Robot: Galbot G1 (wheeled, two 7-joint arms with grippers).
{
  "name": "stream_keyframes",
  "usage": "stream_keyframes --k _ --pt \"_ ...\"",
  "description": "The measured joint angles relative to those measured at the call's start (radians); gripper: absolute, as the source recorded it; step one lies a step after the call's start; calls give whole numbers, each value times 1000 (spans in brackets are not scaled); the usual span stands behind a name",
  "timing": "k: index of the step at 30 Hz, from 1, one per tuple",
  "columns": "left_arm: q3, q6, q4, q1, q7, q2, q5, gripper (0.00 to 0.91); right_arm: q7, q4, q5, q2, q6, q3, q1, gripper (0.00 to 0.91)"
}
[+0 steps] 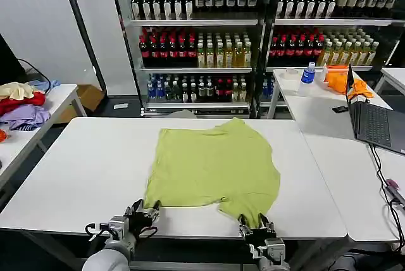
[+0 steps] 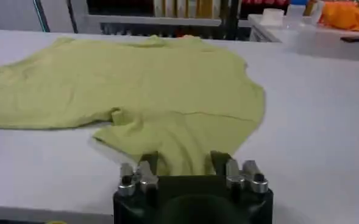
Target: Fold and organize the clothes.
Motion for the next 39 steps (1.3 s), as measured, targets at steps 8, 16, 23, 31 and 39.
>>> stream_keyframes --k 8,16,23,31,39 --pt "-11 6 -25 21 -3 0 -8 20 -8 24 2 -5 12 11 -26 0" --pt "-49 11 -104 71 -8 18 -37 20 -25 92 -1 -24 31 44 -74 0" --pt "-93 7 -193 130 -7 39 -48 20 -47 174 -5 -47 53 92 -128 0" --pt "-105 4 -227 134 0 67 -55 20 -74 203 -12 -73 76 136 -120 0" --pt "-78 -7 -177 72 10 89 -54 20 -100 143 -13 -119 85 122 -4 0"
